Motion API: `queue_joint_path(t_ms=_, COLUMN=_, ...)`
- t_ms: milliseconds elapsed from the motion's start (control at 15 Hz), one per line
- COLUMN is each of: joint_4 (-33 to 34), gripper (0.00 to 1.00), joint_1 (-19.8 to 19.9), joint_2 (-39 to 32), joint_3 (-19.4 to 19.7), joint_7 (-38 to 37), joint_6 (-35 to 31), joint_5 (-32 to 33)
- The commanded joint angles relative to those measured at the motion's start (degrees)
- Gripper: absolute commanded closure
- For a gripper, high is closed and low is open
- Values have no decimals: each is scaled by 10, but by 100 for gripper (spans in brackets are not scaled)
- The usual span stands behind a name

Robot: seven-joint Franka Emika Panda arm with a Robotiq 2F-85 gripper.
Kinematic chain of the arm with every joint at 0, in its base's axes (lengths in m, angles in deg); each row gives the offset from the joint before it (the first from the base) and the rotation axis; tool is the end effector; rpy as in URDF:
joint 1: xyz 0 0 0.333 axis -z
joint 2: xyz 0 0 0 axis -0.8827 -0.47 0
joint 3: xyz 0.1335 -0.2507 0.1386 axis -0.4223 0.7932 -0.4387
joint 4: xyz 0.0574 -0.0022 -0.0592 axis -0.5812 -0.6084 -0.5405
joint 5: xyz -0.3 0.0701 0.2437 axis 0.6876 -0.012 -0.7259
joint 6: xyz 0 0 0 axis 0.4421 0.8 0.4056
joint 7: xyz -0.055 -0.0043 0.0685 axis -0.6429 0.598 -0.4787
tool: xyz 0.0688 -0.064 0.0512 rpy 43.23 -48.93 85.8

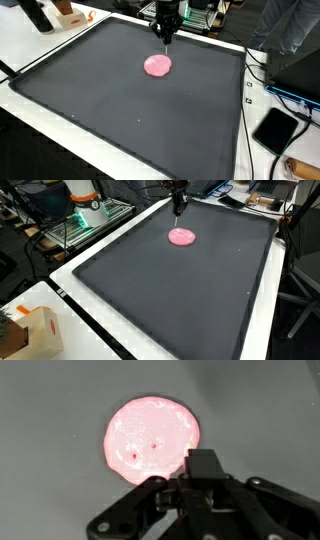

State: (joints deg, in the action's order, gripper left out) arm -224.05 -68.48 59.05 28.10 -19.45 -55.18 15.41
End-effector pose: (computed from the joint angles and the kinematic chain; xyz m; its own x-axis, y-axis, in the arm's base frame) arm 0.4877 0.1346 0.2919 0.5869 0.8097 0.0013 0.8095 -0.5868 -0.0196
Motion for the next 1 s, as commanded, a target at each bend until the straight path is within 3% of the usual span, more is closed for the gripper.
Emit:
queue_joint_path(t_ms=0, joint_4=-24, gripper=97, joint_1=6, joint_2=-4, joint_3=1, joint_7=16, joint_6=-45, joint_5=-8)
queue_joint_path(t_ms=533, joint_4=-34, gripper=97, joint_1=9, joint_2=-26, joint_3=2, joint_7=-6, joint_6=-100, joint_5=18)
queue_joint_path(t_ms=933, joint_4=-31, gripper=97, joint_1=11, joint_2=-39, joint_3=-1, joint_7=-2, joint_6=-96, joint_5=16)
